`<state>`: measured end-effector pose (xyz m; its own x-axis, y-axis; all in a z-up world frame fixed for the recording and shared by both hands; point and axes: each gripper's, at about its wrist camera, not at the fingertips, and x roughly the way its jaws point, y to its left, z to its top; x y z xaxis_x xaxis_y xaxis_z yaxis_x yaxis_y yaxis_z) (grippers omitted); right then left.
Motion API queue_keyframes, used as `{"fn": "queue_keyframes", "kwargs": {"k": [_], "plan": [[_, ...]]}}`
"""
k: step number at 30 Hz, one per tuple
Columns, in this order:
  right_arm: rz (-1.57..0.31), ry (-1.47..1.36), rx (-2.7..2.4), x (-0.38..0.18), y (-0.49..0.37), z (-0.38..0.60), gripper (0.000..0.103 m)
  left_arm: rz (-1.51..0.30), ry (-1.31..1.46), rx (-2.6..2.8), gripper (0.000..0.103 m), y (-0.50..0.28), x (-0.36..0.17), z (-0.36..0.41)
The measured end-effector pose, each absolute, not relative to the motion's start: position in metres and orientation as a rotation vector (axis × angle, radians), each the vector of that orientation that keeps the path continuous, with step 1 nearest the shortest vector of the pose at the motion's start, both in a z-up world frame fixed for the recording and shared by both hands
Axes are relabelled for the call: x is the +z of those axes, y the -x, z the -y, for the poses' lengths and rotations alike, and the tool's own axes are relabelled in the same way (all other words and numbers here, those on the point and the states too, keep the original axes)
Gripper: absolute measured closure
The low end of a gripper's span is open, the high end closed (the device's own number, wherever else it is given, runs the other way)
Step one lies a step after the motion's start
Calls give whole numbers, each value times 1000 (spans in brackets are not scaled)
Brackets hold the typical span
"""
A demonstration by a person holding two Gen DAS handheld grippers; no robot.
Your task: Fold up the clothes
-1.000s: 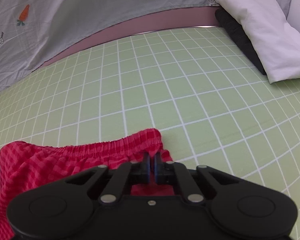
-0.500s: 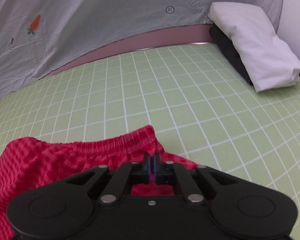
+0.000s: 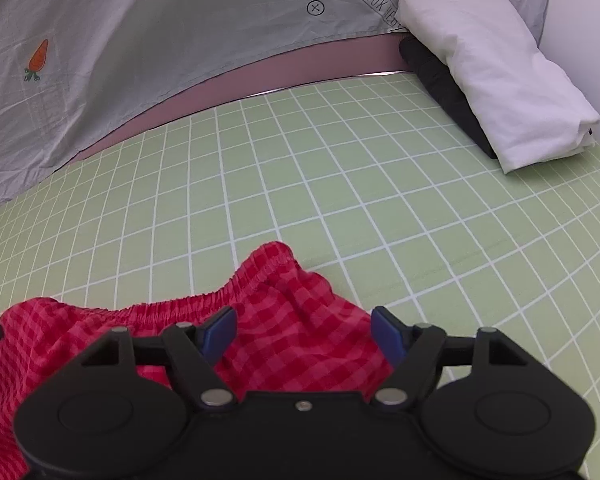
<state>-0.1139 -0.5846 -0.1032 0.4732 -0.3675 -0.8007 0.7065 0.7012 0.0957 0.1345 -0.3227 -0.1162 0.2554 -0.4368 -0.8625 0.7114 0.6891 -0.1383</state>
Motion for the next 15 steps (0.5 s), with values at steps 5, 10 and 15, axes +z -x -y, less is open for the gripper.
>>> {"fn": "queue_keyframes", "kwargs": {"k": [5,10,15], "plan": [[-877,-435,-678,-111,106,587,26,-1073,-287,-804,21,-132,-127,324],[-886,-463,-651,-116,104,590,47,-1053,-345,-799,76,-120,-130,325],[-888,-446,-589,-118,104,582,100,-1019,-370,-805,103,-101,-124,319]]}}
